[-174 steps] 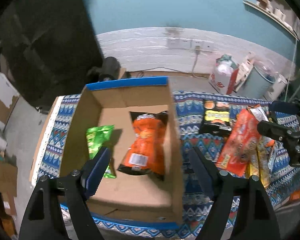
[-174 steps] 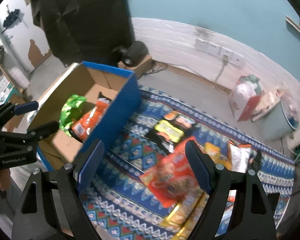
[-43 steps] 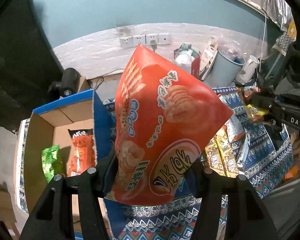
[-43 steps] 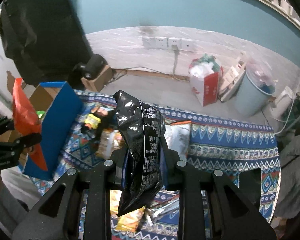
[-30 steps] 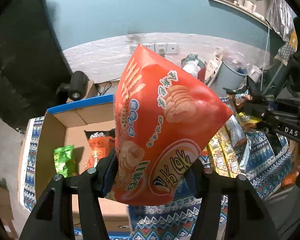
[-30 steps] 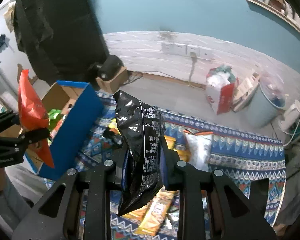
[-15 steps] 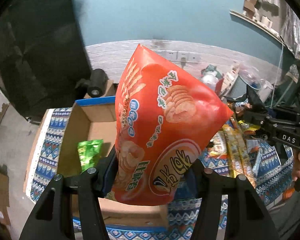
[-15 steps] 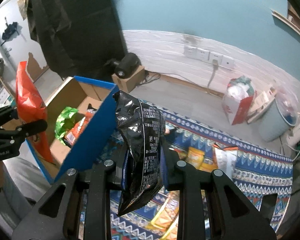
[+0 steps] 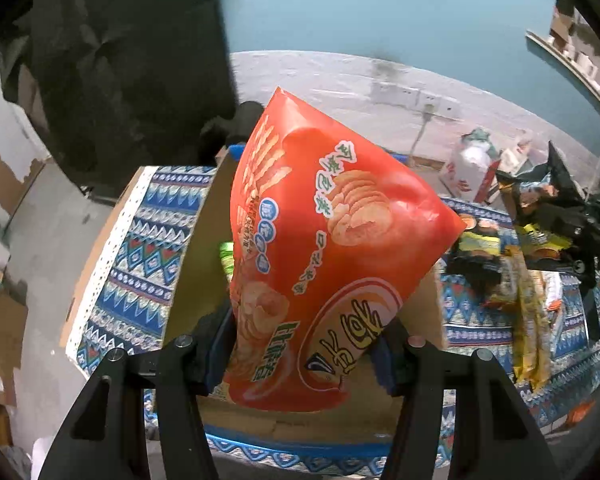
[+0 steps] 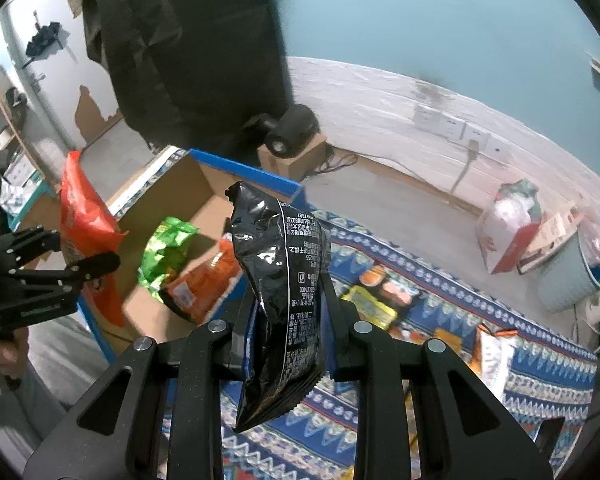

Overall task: Organize snacks
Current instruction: 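Lift both bags and carry them over the cardboard box, then open the left tool into the box while the right tool drops the black bag inside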

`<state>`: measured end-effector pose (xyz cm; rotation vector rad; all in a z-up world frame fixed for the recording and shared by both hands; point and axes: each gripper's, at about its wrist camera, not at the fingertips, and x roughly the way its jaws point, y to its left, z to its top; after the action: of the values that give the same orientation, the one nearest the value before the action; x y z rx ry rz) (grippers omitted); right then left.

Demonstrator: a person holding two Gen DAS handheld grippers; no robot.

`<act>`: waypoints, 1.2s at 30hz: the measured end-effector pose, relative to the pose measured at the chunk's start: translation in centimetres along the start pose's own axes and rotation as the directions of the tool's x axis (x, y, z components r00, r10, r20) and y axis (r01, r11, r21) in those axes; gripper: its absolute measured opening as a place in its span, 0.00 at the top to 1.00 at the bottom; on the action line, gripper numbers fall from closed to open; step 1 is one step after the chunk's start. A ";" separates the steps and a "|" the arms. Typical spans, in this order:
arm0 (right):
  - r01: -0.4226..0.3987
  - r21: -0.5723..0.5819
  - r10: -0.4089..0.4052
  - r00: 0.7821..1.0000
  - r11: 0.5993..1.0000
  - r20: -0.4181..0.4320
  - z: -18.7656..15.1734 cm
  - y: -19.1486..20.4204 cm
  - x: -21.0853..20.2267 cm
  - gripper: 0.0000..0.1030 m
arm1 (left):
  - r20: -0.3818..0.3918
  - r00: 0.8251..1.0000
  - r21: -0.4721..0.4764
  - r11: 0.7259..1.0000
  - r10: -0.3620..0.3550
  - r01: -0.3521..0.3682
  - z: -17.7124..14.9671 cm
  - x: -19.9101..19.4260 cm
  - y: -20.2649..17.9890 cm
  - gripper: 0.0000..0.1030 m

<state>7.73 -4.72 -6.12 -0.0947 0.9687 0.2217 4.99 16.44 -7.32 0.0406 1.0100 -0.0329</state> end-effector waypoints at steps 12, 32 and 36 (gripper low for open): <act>-0.059 -0.065 0.058 0.998 0.996 -0.017 2.0 5.3 2.2 0.77 | -0.035 0.998 -0.047 0.998 0.051 -0.052 -0.4 1.2 3.1 0.40; -0.124 -0.093 0.115 0.989 0.988 -0.096 3.3 9.7 7.4 0.77 | -0.050 0.992 -0.068 0.990 0.117 -0.120 -0.6 0.7 5.4 0.25; -0.118 -0.100 0.106 0.987 0.988 -0.118 3.2 10.0 8.5 0.77 | -0.053 0.992 -0.082 0.989 0.115 -0.119 -0.6 0.4 5.7 0.25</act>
<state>12.66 6.81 -11.16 -0.1519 1.0754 0.3752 4.98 22.13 -7.88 0.0235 1.0546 0.1191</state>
